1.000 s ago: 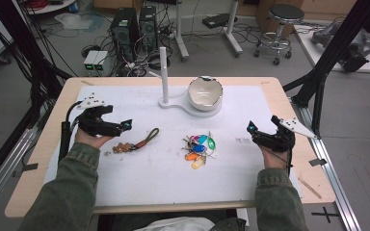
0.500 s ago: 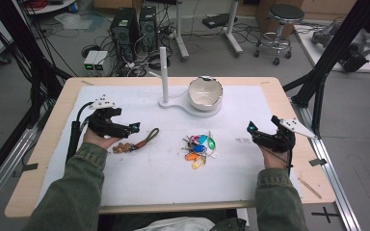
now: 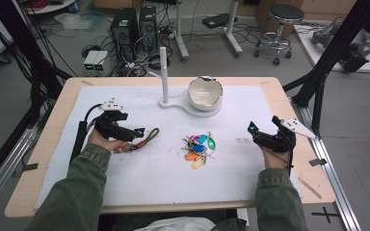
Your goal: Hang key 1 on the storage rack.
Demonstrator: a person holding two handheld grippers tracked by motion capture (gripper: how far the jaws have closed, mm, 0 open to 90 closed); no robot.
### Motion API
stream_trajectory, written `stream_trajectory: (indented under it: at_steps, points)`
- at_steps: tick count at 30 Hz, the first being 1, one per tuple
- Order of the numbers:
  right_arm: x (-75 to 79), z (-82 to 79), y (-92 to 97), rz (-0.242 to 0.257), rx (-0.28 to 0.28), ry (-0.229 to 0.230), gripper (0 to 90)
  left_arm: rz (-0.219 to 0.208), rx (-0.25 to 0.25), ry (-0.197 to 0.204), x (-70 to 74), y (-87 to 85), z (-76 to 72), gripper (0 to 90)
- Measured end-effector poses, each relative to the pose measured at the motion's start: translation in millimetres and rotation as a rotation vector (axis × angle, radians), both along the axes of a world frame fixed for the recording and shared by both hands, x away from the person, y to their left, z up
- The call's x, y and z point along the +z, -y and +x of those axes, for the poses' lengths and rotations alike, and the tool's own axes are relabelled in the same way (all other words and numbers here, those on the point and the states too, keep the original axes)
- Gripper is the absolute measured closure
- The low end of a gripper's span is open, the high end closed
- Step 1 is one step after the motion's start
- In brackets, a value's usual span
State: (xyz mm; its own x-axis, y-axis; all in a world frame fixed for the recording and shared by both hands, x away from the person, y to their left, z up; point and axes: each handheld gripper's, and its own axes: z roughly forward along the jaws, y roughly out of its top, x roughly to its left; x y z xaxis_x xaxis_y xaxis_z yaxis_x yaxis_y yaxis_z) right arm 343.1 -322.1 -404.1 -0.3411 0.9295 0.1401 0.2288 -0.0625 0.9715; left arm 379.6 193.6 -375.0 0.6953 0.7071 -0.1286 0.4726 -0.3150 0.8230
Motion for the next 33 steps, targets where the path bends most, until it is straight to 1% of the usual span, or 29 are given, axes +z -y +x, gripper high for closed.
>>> stream_trajectory:
  at_steps: [4, 8, 9, 10, 12, 14, 16, 21, 22, 24, 27, 29, 31, 33]
  points:
    - [-0.5, 0.7, -0.4, -0.007, 0.005, 0.001, 1.2, 0.023, -0.017, -0.023, -4.5, 3.9, 1.4, 2.7]
    - [-0.5, 0.1, -1.1, -0.011, 0.006, -0.005, 1.2, 0.048, -0.03, -0.038, -7.9, 8.0, 2.0, 2.7]
    - [-0.5, 0.2, -1.0, -0.013, 0.005, -0.004, 1.2, 0.045, -0.03, -0.043, -9.0, 9.1, 1.9, 2.7]
    - [-0.7, 0.5, -0.9, -0.016, 0.004, -0.002, 1.2, 0.052, -0.037, -0.049, -10.2, 9.4, 2.2, 2.7]
    - [-1.1, 0.8, -0.4, -0.018, 0.001, -0.005, 1.2, 0.06, -0.047, -0.063, -12.5, 10.1, 2.6, 5.8]
    - [-1.1, 0.8, -0.5, -0.009, 0.0, -0.008, 1.2, 0.071, -0.055, -0.077, -14.8, 10.5, 3.4, 6.0]
    - [-1.1, 0.9, -0.4, -0.01, 0.0, -0.007, 1.2, 0.081, -0.06, -0.095, -17.6, 11.6, 4.5, 6.0]
    - [-1.1, 0.8, -0.4, -0.016, 0.001, -0.005, 1.2, 0.102, -0.061, -0.113, -23.0, 14.0, 7.2, 6.6]
    - [-1.1, 0.8, -0.3, -0.016, 0.001, -0.004, 1.2, 0.112, -0.069, -0.118, -23.8, 14.2, 7.9, 7.1]
    - [-1.0, 0.7, -0.5, -0.01, 0.001, -0.008, 1.2, 0.127, -0.071, -0.123, -26.4, 15.6, 8.5, 7.4]
    - [-1.2, 0.8, -0.3, -0.01, 0.002, -0.006, 1.2, 0.151, -0.073, -0.131, -29.7, 16.5, 9.7, 7.9]
    - [-1.3, 0.6, 0.1, -0.011, 0.001, -0.007, 1.2, 0.159, -0.076, -0.137, -31.9, 17.1, 10.3, 8.4]
    - [-1.5, 0.9, 0.9, -0.01, 0.002, -0.002, 1.2, 0.178, -0.076, -0.14, -33.3, 17.8, 10.5, 9.2]
    - [-1.6, 0.7, 1.4, -0.005, 0.001, -0.003, 1.2, 0.184, -0.078, -0.147, -34.9, 18.8, 10.7, 9.7]
